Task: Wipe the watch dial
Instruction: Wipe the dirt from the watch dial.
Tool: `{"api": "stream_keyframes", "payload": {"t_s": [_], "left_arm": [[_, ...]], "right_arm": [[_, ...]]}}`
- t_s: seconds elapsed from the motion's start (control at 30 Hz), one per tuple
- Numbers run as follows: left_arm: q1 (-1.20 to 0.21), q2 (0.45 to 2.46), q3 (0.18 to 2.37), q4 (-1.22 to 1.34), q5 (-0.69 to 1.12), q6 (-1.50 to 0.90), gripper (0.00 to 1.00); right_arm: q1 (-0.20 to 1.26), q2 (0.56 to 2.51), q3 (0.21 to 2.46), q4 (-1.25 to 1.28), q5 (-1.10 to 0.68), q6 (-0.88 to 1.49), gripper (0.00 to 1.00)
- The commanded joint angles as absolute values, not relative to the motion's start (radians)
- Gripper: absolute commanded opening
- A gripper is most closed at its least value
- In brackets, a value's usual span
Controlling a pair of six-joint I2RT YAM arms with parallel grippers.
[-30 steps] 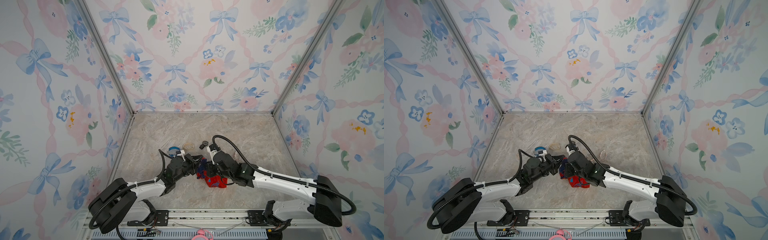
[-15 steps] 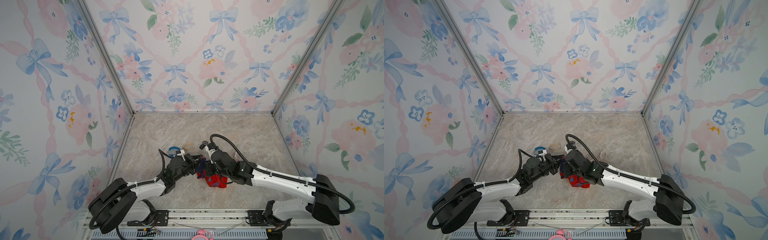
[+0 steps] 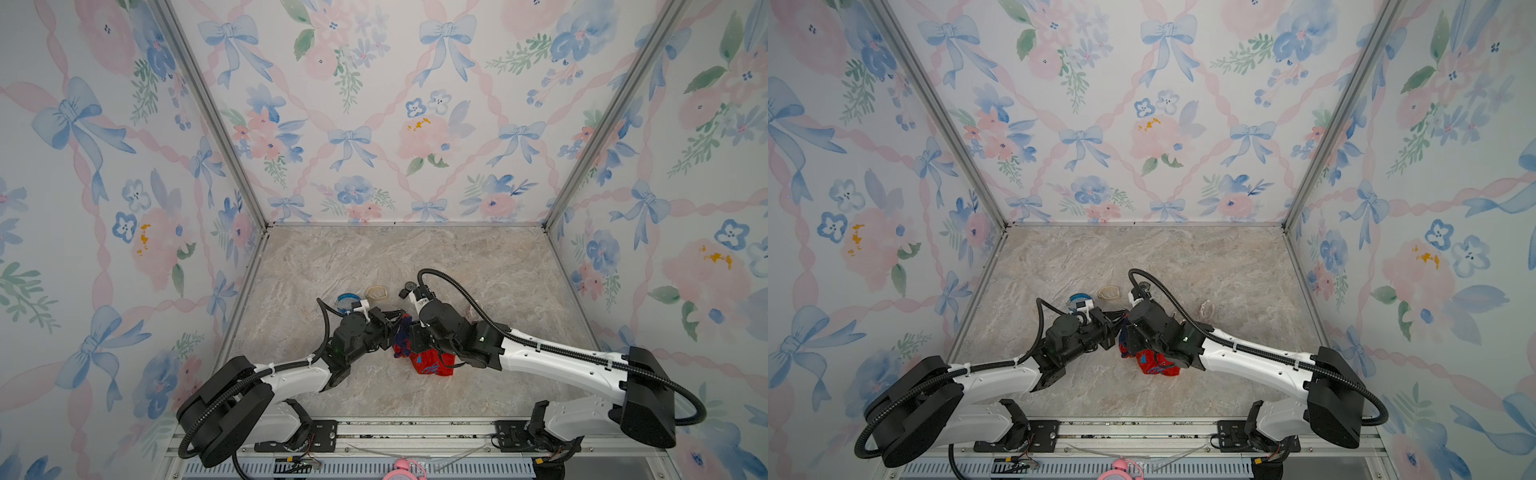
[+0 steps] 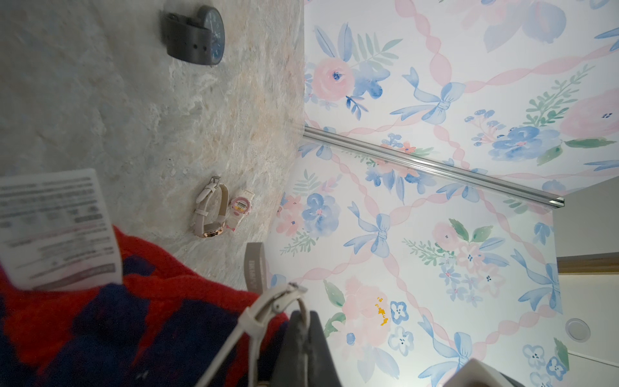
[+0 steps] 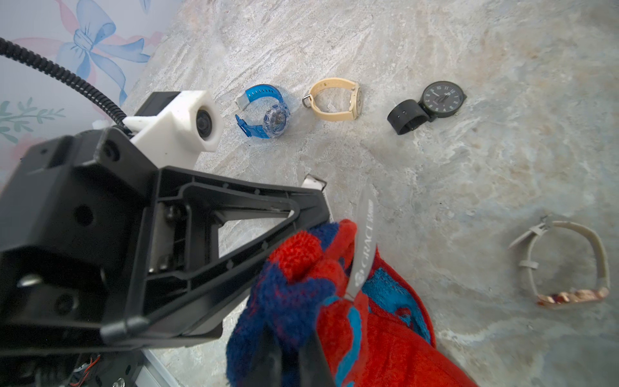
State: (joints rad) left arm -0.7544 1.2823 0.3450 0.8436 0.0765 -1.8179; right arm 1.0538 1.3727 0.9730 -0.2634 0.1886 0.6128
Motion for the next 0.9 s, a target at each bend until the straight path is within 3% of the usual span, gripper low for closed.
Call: {"api": "stream_keyframes", "payload": {"t_s": [0.0, 0.47, 0.73, 0.87], "left_arm": [[-0.752, 1.279, 0.336, 0.879, 0.109, -1.812, 0.00], [-0.753, 1.289, 0.347, 0.879, 0.115, -1.807, 0.00], [-0.766, 1.285, 0.344, 0.879, 0.112, -1.807, 0.00], [-0.763, 1.281, 0.343, 0.879, 0.110, -1.807, 0.00]], "right_arm": [[1.070, 1.351, 0.997, -0.277, 0.205, 0.608, 0.00], [1.107, 1.362, 1.037, -0.281, 0.185, 0.617, 0.00], [1.019, 1.348, 1.009, -0.265, 0.179, 0.610, 0.00], [1.045, 1.349, 1.006, -0.259, 0.148, 0.618, 0.00]]}}
